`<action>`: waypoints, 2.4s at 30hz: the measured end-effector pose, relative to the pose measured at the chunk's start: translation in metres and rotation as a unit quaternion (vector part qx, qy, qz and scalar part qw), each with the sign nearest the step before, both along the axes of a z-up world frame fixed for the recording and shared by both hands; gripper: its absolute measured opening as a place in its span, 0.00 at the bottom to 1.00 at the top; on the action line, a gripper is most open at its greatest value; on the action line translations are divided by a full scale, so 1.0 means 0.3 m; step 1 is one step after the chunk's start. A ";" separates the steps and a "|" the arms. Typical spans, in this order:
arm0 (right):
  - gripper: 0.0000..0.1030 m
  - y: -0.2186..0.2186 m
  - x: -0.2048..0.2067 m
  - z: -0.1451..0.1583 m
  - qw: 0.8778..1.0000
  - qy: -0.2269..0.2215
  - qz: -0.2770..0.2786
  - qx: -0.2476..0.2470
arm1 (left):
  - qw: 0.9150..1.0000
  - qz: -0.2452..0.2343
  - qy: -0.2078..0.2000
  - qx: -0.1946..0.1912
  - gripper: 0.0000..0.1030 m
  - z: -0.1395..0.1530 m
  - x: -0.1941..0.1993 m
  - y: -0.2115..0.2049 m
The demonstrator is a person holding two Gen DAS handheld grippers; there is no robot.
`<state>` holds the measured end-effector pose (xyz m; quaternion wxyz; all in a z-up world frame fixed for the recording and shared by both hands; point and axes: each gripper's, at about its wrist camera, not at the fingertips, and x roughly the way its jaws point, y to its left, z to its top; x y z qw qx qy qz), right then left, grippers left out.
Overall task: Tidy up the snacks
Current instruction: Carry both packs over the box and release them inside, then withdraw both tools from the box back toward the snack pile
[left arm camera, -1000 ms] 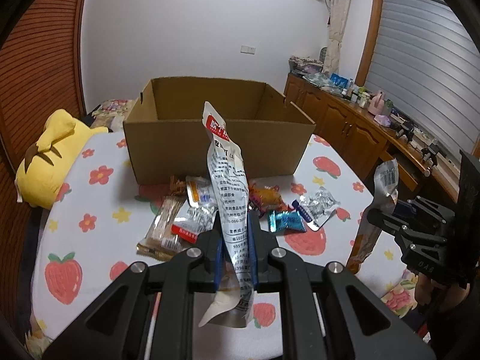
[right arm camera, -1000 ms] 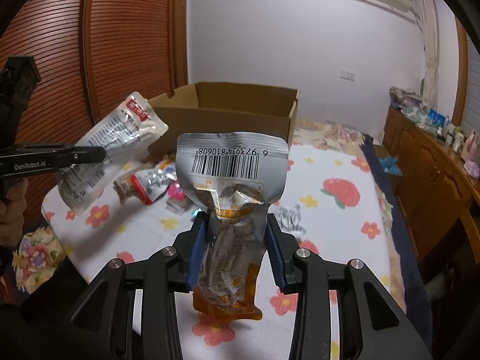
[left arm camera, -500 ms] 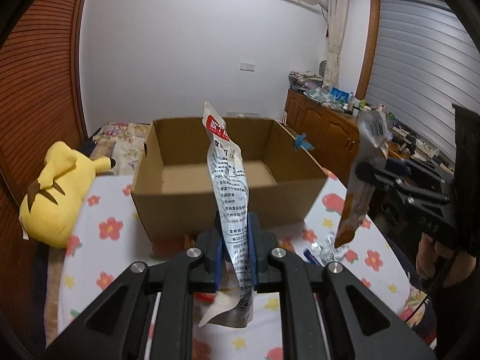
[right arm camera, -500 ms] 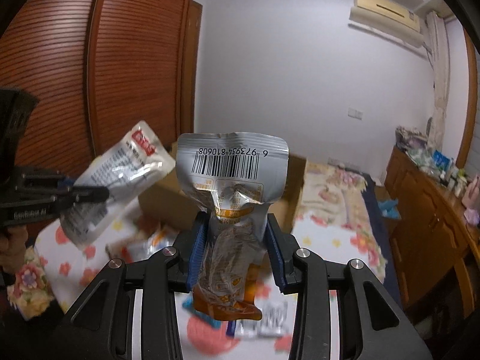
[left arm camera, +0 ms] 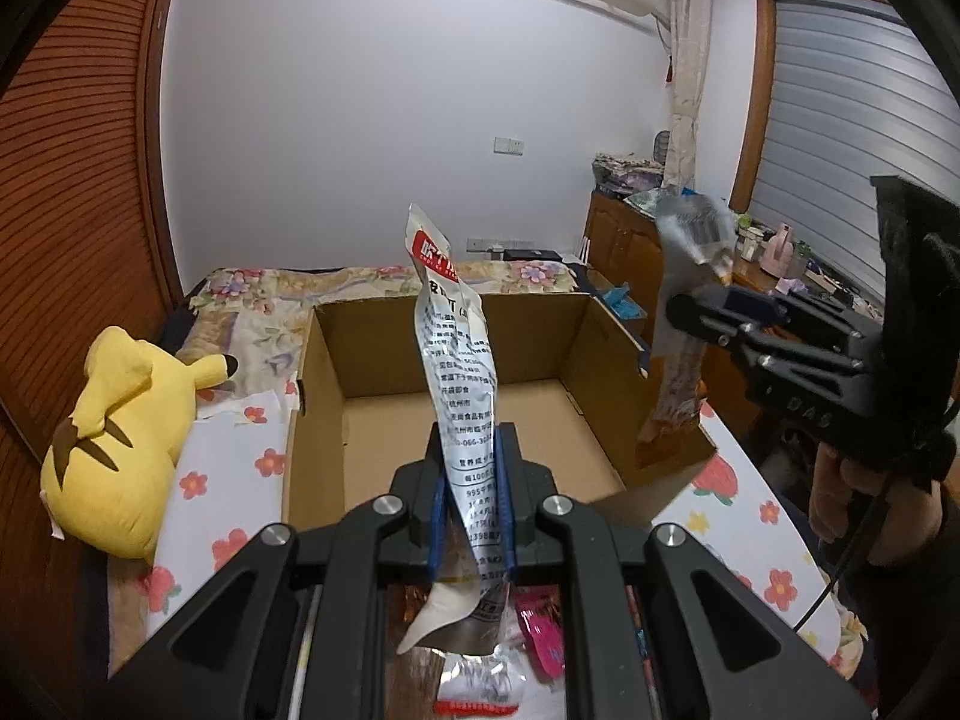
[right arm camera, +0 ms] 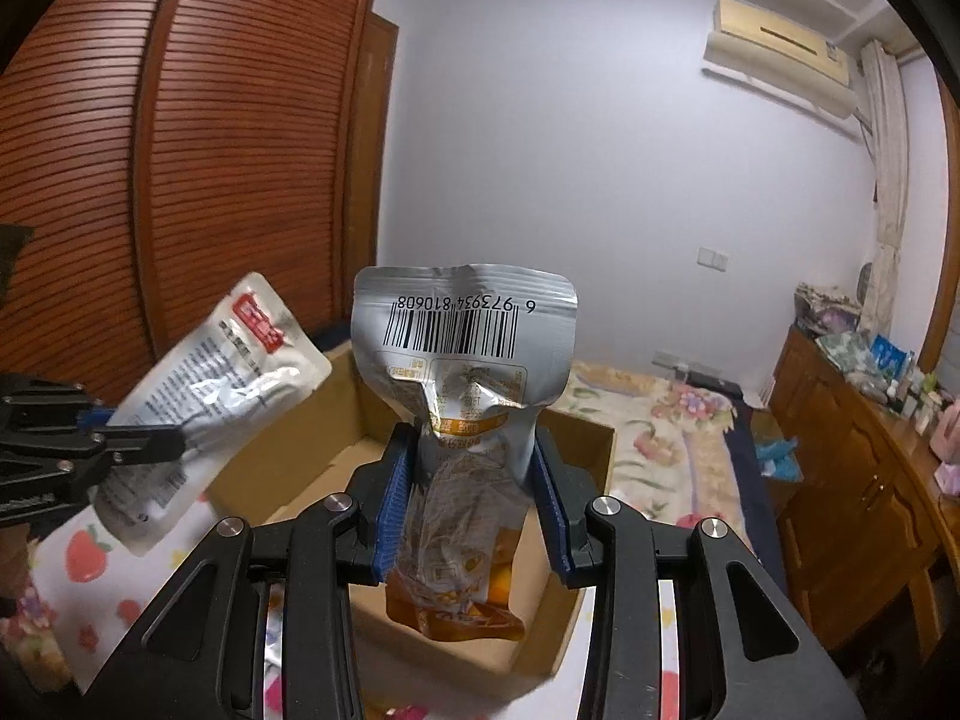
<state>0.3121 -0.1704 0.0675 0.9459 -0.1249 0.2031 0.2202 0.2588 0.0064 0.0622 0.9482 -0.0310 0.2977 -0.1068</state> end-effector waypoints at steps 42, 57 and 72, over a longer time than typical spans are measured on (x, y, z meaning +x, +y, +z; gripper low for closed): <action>0.36 -0.034 0.150 -0.255 0.992 0.122 -0.002 -0.035 | 0.996 0.013 0.066 0.061 0.14 -0.203 0.323 -0.085; 0.45 -0.167 0.026 -0.160 0.995 0.096 -0.029 0.000 | 0.998 -0.016 0.042 0.043 0.33 -0.156 0.076 -0.075; 0.54 -0.270 -0.187 -0.240 0.991 0.113 -0.066 0.019 | 0.997 -0.025 0.059 0.052 0.42 -0.288 -0.180 -0.024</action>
